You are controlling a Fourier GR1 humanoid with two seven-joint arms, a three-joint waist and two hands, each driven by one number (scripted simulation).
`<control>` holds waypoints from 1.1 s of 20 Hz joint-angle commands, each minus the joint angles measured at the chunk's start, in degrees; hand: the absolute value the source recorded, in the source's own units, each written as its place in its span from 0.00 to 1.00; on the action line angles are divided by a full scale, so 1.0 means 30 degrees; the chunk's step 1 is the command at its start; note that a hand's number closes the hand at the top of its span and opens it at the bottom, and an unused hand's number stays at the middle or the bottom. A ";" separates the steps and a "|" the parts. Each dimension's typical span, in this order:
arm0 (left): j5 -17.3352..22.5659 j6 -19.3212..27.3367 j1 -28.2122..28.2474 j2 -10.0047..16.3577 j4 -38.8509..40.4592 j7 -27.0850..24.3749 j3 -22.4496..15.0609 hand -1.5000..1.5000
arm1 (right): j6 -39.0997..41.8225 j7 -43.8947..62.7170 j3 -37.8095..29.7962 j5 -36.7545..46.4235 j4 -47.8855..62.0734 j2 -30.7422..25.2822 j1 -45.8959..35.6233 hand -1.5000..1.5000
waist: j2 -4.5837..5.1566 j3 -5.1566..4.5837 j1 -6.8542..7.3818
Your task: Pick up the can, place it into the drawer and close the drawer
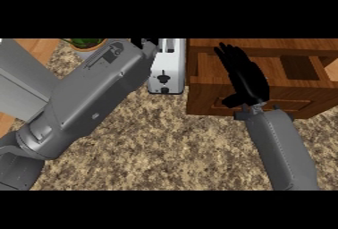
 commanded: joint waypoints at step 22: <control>-0.1704 0.0415 0.2975 0.3512 -0.6073 0.2694 0.0405 0.00 | -1.0423 -0.0901 -0.3887 0.2016 1.4956 -0.1425 -0.7839 0.00 | 0.0350 0.0054 0.0860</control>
